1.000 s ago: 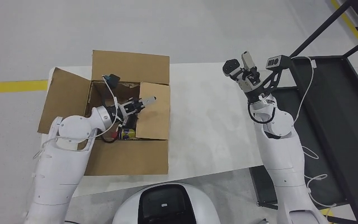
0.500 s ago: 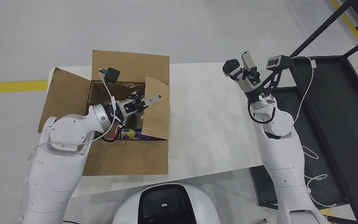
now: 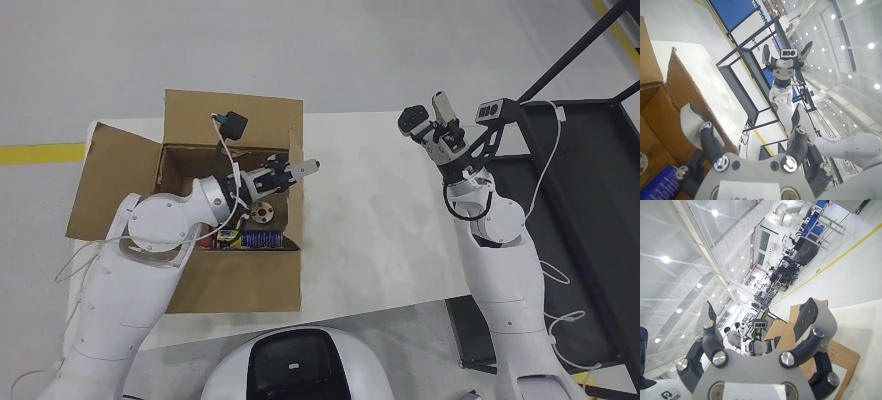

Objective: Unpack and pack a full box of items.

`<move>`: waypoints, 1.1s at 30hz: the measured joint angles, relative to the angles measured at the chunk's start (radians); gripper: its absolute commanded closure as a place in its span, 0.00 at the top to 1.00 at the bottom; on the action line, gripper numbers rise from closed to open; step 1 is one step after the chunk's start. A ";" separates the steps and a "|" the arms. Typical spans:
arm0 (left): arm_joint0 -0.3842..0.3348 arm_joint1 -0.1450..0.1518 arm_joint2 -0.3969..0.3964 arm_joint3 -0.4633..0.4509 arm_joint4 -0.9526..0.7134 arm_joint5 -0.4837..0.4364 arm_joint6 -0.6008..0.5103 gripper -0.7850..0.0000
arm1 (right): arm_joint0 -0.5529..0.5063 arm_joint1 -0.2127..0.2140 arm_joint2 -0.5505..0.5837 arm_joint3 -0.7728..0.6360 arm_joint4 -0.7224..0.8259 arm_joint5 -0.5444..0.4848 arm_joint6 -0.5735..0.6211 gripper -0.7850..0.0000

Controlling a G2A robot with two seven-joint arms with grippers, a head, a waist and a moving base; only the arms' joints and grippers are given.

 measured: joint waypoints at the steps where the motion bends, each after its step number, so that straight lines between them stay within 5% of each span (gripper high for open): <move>1: -0.007 -0.003 0.014 0.010 0.002 0.003 0.011 0.91 | 0.000 0.000 0.000 0.000 0.000 0.000 0.000 1.00; 16: -0.103 -0.052 0.166 0.171 -0.016 0.039 0.144 0.87 | 0.000 0.000 0.000 0.000 0.000 0.000 0.000 1.00; 33: -0.151 -0.091 0.252 0.284 -0.025 0.072 0.160 0.97 | 0.000 0.000 0.000 0.000 0.000 0.000 0.000 1.00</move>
